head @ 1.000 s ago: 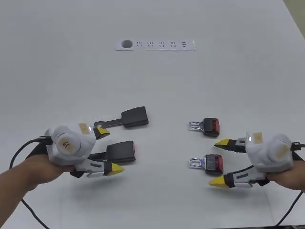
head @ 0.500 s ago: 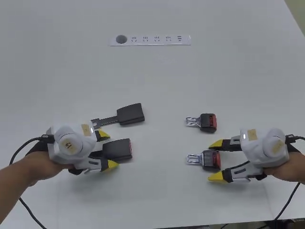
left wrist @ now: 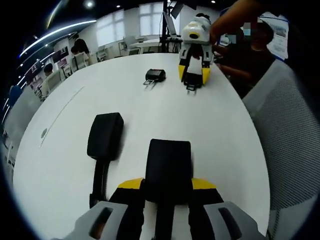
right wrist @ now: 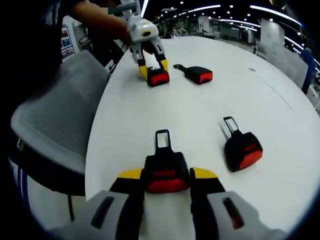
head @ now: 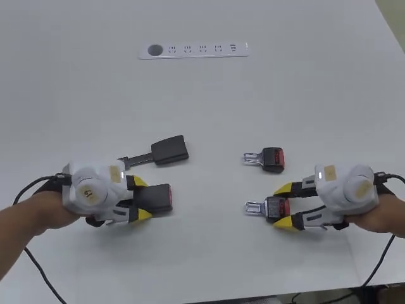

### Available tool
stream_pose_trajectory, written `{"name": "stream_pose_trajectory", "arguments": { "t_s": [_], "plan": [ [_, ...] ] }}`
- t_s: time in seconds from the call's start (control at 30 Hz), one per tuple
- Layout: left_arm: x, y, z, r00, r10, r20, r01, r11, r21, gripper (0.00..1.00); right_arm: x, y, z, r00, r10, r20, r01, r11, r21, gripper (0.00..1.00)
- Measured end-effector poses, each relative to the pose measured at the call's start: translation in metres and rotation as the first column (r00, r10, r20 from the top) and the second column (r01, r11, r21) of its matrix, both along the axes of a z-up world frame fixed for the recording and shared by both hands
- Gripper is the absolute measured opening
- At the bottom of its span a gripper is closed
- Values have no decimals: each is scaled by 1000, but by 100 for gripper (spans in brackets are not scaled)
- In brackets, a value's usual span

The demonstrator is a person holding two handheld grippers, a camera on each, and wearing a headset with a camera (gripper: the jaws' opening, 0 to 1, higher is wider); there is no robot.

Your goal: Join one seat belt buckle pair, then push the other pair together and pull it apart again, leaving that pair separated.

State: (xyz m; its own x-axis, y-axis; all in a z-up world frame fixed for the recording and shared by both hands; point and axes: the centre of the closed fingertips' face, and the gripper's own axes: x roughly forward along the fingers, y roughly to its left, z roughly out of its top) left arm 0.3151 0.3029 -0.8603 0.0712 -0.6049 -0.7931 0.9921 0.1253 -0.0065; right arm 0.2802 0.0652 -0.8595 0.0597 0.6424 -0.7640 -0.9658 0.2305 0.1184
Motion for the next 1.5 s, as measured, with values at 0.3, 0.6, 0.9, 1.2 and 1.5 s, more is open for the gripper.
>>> {"name": "stream_pose_trajectory", "arguments": {
  "t_s": [0.3,0.6,0.9,1.2,1.5],
  "plan": [
    [0,1,0,996,-87,-4,87,995,43,34,-2,4,2,1000,7,-22,-7,1000,-10,35],
    [-2,1,1,995,-99,-11,99,993,69,34,0,20,1,1000,24,-15,-24,1000,1,35],
    [0,2,-1,995,-103,-17,104,990,94,34,5,46,0,999,39,-4,-39,999,16,35],
    [1,1,-2,994,-108,-24,110,987,119,34,13,72,0,998,57,1,-57,998,36,35],
    [1,0,-3,994,-107,-29,110,984,139,34,21,99,0,999,49,0,-49,997,58,35]
  ]
}}
